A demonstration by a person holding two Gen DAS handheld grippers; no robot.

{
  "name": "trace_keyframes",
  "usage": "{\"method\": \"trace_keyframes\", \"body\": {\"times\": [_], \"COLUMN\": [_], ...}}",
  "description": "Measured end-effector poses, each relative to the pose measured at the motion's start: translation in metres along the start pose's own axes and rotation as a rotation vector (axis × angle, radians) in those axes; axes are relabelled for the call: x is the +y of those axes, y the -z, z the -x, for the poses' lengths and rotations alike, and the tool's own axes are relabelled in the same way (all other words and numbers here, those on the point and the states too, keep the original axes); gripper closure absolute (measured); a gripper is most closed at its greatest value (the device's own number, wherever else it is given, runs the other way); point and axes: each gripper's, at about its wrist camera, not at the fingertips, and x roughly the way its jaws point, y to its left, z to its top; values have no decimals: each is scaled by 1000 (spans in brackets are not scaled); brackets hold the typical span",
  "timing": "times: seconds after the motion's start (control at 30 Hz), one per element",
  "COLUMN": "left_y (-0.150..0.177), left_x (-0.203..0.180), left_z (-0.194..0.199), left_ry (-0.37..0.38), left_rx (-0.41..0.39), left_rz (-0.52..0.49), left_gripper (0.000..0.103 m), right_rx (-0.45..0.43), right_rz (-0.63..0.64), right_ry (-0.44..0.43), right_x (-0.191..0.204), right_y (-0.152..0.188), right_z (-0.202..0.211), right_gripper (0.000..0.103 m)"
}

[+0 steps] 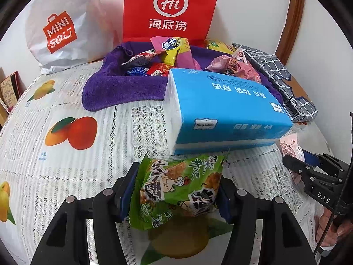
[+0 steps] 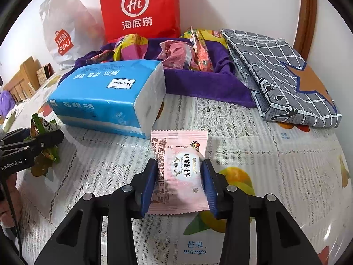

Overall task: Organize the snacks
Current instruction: 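Lift the pink-white packet with right while left lifts the green snack bag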

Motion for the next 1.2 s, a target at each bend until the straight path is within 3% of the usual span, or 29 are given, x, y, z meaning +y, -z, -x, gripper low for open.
{"method": "trace_keyframes", "body": {"times": [0.4,0.67,1.03,1.2], "left_y": [0,3,2,-1], "left_x": [-2,0,5,3], "left_z": [0,4,9,20], "left_ry": [-12,30,108,88], "left_rx": [1,-4,25,19], "left_rz": [-10,-5,32,19], "left_gripper": [43,52,54,54], "right_rx": [3,2,2,-33], "right_rz": [13,12,-32,-36], "right_ry": [10,8,27,27], "right_x": [2,2,-1,0], "right_y": [-1,-1,-4,-15], "right_z": [-1,-1,8,28], "right_gripper": [60,61,67,67]}}
